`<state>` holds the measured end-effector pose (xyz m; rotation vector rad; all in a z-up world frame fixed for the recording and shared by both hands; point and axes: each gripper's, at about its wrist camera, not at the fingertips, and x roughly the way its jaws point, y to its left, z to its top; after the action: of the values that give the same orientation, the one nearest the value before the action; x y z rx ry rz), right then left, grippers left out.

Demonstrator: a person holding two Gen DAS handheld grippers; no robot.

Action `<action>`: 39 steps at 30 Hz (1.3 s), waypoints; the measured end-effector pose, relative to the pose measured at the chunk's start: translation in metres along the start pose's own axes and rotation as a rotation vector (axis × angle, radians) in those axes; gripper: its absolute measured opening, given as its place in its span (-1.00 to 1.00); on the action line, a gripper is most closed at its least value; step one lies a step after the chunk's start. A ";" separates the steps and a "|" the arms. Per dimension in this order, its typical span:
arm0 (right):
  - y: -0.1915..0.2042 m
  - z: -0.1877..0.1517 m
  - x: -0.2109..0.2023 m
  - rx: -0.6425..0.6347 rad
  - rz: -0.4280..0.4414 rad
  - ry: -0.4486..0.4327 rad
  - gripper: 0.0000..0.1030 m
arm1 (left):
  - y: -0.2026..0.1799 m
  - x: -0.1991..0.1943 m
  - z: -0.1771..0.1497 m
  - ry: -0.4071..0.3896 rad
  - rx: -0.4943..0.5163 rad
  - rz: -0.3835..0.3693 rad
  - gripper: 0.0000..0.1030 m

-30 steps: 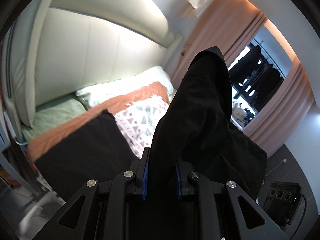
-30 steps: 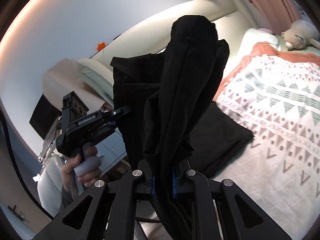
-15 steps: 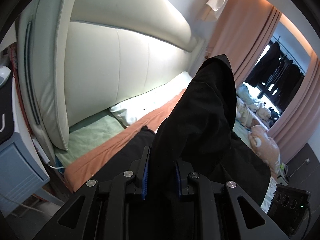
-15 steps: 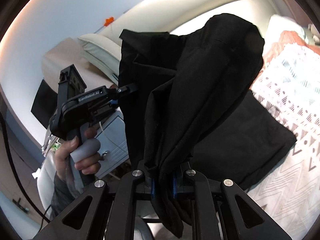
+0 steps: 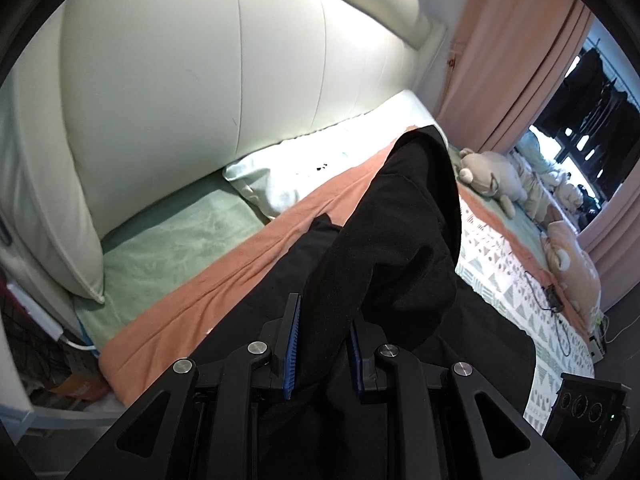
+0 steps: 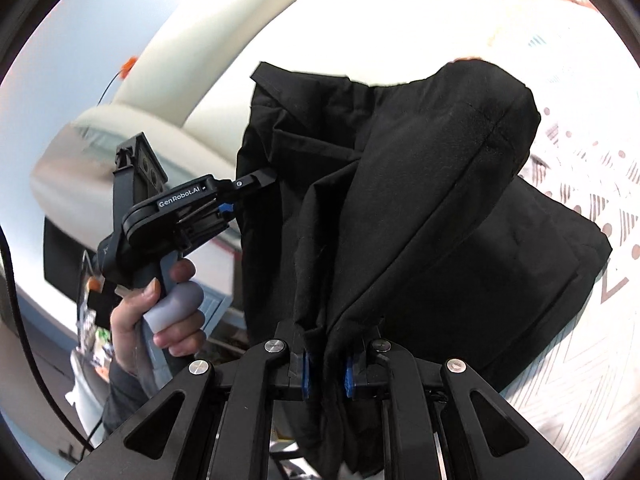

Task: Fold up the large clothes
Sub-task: 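Lower the shirt onto the black garment pile and open both grippers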

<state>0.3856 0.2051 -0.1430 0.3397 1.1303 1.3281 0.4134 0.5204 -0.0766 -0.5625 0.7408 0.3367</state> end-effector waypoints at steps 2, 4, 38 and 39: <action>-0.020 0.002 0.001 0.032 0.007 -0.019 -0.75 | -0.004 0.019 0.005 0.012 0.032 0.041 -0.59; -0.044 0.001 0.004 0.077 0.004 -0.035 -0.75 | -0.006 0.041 0.008 0.039 0.055 0.111 -0.45; -0.092 -0.016 -0.038 0.132 -0.292 0.003 0.24 | 0.025 -0.035 -0.160 0.046 -0.046 0.238 -0.24; -0.089 -0.018 -0.045 0.124 -0.302 -0.001 0.36 | 0.020 -0.039 -0.163 0.044 -0.046 0.231 -0.18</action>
<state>0.4311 0.1336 -0.1991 0.2483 1.2140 0.9954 0.2890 0.4370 -0.1538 -0.5301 0.8444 0.5580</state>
